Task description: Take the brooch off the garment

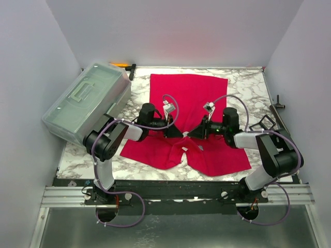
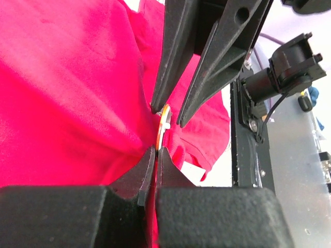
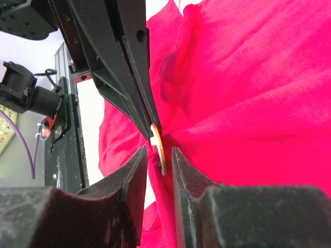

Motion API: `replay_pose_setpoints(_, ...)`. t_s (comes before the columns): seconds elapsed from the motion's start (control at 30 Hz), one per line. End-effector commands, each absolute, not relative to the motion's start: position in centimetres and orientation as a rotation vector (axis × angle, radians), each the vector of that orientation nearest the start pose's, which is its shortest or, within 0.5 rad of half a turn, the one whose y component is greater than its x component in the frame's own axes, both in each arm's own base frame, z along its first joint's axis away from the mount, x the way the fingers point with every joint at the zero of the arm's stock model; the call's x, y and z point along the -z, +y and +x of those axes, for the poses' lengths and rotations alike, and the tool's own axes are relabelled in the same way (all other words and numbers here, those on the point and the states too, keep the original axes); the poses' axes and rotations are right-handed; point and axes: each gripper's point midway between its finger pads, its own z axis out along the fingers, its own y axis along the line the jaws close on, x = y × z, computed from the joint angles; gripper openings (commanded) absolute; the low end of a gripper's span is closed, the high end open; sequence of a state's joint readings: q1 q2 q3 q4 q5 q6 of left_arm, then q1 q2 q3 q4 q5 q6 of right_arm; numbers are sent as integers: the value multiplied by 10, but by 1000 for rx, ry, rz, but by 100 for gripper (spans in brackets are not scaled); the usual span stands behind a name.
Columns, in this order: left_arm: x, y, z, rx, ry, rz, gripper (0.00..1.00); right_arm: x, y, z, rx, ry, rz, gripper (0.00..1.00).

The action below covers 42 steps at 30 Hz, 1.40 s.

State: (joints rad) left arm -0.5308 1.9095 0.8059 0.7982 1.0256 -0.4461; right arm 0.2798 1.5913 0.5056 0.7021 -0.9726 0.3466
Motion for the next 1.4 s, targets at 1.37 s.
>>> replay_pose_setpoints(1.37,-102,-335,241,1476,1700,1338,0,-79,250,255,-1350,1970,-1086,35)
